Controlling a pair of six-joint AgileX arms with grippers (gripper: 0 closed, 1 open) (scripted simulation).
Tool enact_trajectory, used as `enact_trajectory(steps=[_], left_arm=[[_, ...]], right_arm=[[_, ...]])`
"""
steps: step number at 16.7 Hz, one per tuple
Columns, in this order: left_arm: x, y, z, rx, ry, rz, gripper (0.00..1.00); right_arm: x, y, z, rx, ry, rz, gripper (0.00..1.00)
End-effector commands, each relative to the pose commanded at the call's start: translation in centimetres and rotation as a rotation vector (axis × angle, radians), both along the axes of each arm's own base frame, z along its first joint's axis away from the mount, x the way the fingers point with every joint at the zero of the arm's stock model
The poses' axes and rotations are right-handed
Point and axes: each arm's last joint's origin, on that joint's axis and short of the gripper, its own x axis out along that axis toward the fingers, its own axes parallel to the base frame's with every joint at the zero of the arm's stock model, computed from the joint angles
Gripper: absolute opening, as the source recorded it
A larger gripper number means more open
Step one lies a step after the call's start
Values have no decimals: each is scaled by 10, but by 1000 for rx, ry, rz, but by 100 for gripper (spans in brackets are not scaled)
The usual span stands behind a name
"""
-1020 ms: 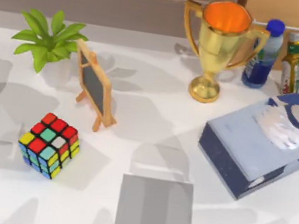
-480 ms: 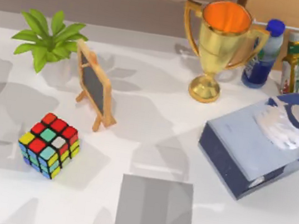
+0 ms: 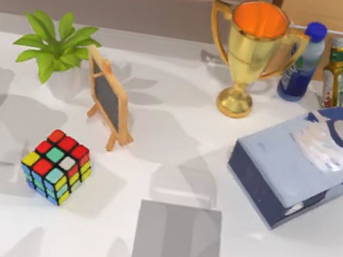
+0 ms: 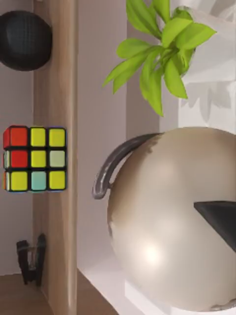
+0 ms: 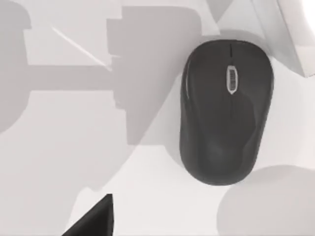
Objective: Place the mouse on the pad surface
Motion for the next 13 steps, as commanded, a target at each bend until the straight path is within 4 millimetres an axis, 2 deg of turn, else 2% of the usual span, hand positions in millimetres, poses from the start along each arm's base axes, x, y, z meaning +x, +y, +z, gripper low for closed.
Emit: enact_trajectory(steps=[4, 10, 13], left_arm=[[0, 0, 0, 0, 0, 0, 100], [0, 0, 0, 0, 0, 0, 100], [0, 0, 0, 0, 0, 0, 100]], right_arm=[[8, -1, -29, 0, 1, -1, 100], [-1, -6, -84, -1, 6, -6, 100], [-3, -2, -97, 1, 3, -4, 100]])
